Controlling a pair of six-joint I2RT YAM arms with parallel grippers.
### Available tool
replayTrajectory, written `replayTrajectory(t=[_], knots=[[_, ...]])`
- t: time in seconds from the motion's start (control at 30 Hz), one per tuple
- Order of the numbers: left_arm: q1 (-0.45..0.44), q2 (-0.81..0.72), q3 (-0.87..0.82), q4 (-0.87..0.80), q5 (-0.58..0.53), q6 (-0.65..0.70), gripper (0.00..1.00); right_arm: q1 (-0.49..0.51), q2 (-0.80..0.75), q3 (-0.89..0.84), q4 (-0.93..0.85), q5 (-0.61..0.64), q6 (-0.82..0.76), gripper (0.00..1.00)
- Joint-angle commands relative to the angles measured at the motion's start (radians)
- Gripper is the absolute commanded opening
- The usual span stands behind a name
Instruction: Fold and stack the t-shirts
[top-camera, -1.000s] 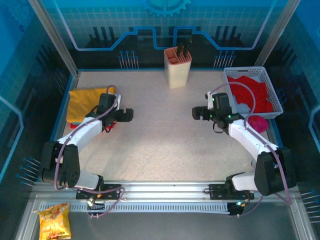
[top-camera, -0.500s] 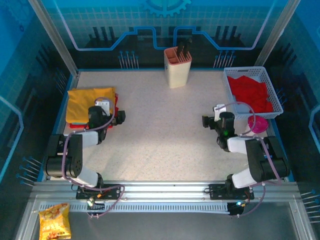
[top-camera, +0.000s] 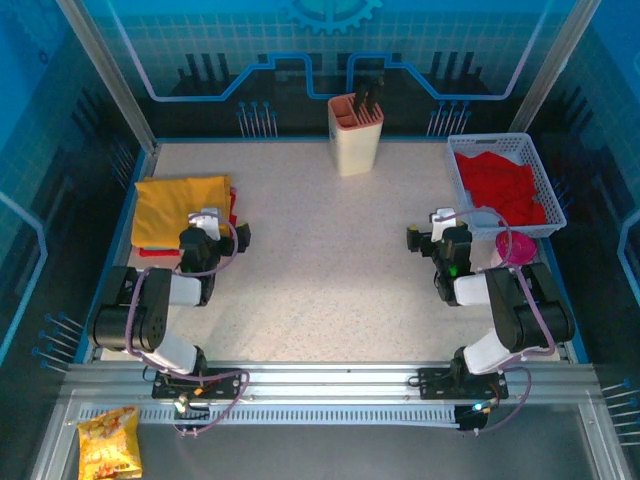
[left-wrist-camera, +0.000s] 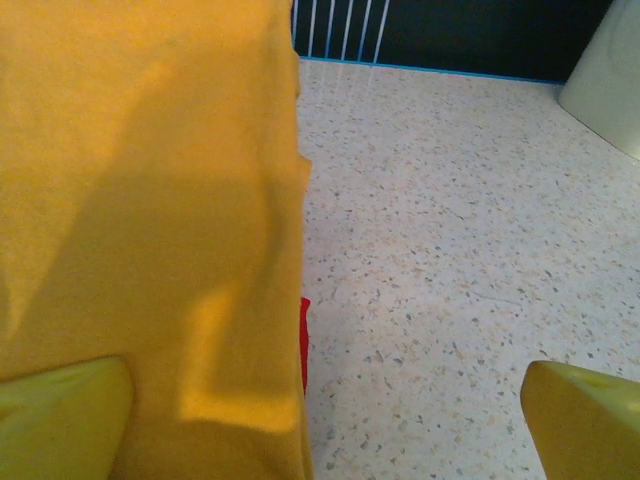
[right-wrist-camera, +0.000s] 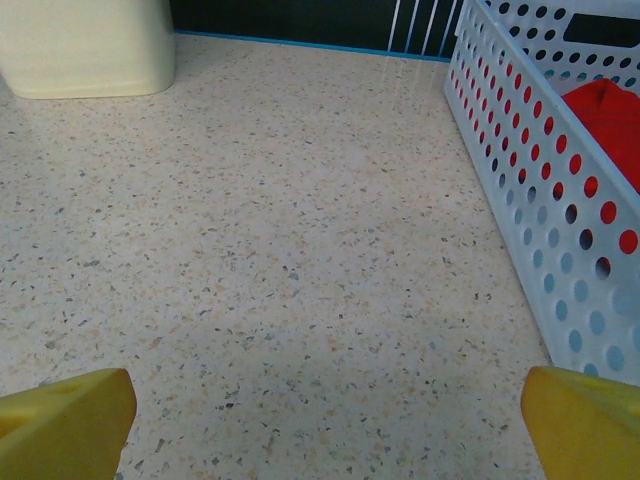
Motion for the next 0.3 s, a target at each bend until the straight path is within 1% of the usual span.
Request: replayTrajectory(t=[0.0,0.07,0.13,0.27], knots=[[-0.006,0.01,0.019,0.008,-0.028,0.005,0.99,-0.013,-0.004,0.021,0.03,-0.031,-0.007,1.0],[-0.007,0.01,0.044,-0.04,0.02,0.024,0.99,-0.012,-0.004,0.024,0.026,-0.05,-0.012,1.0],[-0.007,0.012,0.042,-0.028,0.025,0.026,0.99,-0.022,-0.004,0.028,0.015,-0.072,-0.008,1.0],[-0.007,0.011,0.041,-0.031,0.025,0.026,0.99,-0.022,-0.004,0.027,0.019,-0.07,-0.01,1.0]])
